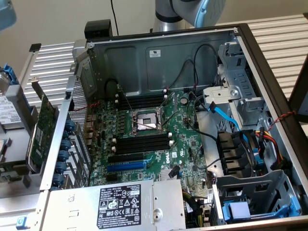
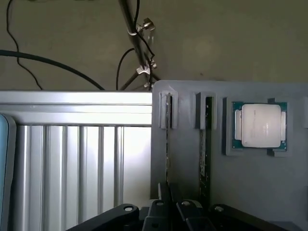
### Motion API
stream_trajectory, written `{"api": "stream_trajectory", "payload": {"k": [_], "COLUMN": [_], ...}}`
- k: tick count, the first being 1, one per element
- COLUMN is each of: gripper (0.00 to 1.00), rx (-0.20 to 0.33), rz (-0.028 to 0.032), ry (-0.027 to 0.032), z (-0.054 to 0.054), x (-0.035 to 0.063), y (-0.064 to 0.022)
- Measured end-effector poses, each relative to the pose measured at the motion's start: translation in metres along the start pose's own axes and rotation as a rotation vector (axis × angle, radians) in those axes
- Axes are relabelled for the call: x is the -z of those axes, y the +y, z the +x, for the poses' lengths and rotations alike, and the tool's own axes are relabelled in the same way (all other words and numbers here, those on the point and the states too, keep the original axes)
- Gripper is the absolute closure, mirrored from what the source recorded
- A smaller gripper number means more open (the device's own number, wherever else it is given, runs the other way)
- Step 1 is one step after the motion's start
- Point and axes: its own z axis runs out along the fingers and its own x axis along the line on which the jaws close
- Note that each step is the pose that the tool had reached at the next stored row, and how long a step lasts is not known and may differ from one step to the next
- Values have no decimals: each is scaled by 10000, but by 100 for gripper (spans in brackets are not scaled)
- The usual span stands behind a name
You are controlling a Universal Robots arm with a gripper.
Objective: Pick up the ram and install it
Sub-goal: 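Pick up the ram and move it above insertion slot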
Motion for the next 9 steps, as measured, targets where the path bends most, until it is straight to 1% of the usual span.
{"api": "stream_trajectory", "payload": {"k": [7,9], "gripper": [88,88], "rx": [-11,-10], "rz": [-1,-2], "ry": [-1,0], "z": [9,13], "x": [320,412], "y": [5,-13]}}
